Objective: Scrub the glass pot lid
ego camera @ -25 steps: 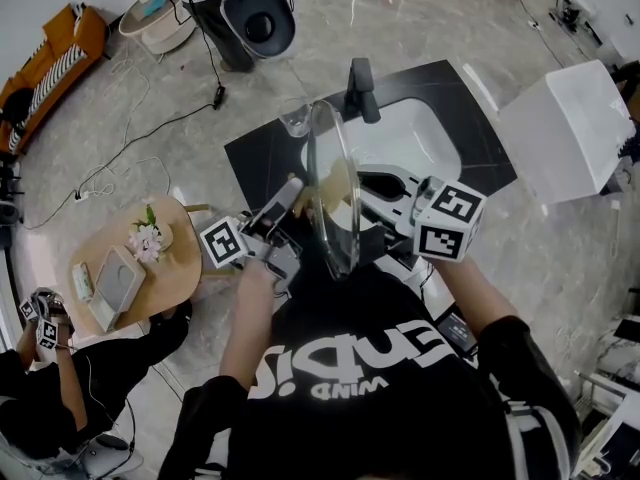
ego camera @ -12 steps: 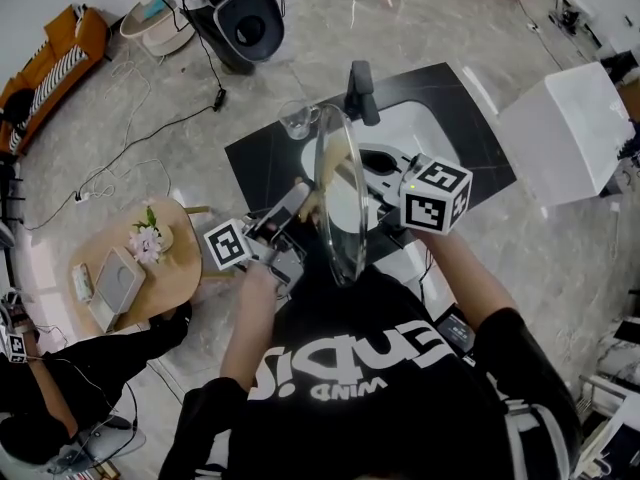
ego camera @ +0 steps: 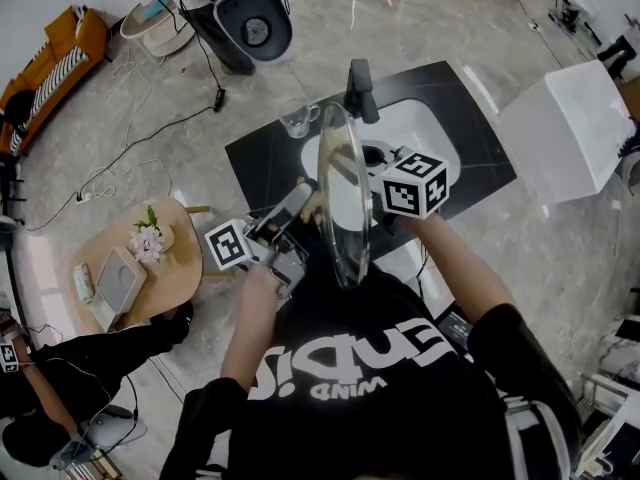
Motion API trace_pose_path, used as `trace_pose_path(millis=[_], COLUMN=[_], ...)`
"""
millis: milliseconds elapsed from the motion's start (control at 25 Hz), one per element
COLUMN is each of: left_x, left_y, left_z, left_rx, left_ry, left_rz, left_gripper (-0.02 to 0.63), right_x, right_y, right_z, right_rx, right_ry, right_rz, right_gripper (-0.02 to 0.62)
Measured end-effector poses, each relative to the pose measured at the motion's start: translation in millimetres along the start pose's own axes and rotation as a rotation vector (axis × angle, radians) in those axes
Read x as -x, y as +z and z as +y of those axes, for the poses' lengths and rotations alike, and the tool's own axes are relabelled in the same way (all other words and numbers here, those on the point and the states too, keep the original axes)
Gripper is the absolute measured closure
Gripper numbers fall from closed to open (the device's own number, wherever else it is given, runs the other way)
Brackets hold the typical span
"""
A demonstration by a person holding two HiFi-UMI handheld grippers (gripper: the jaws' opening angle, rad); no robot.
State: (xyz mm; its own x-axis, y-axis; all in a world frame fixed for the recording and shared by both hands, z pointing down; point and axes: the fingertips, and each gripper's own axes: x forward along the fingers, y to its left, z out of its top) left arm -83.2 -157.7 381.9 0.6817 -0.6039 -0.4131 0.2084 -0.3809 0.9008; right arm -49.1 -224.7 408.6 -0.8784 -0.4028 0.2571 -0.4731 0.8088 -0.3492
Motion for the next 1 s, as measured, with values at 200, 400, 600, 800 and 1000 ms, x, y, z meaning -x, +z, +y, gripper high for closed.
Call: trace_pose_path(millis=[200, 400, 600, 800, 1000], left_x=[-0.3, 0.8, 0.3, 2.1, 2.7], left_y=[-0.4, 0.1, 1.0, 3.3, 6.0], left_z=[0.0, -0.1, -0.8, 1.3, 0.3], left_rx=[0.002, 0.009, 0.006, 0.024, 0.019], left_ry=[0.002, 0.002, 0.008, 0.012, 0.008], left_rz=[-0.003, -0.014, -0.023, -0.049, -0.054], left_gripper=[0.430, 0.430, 0.430, 0.430, 0.430], right_x=[-10.7, -14.7, -10.3, 1.3, 16.5], right_y=[-32.3, -78.0, -108.9, -120.2, -124.7], right_z=[-9.9, -4.7, 8.6, 27.1, 52.3], right_rx=[-0.002, -0.022, -0.053, -0.047, -0.062], right_ry=[-0.028, -0.019, 0.010, 0.070, 0.147], right_rz=[0.069, 0.159, 0.218, 0.264, 0.292], right_gripper=[0.558, 0.558, 0.558, 0.558, 0.558])
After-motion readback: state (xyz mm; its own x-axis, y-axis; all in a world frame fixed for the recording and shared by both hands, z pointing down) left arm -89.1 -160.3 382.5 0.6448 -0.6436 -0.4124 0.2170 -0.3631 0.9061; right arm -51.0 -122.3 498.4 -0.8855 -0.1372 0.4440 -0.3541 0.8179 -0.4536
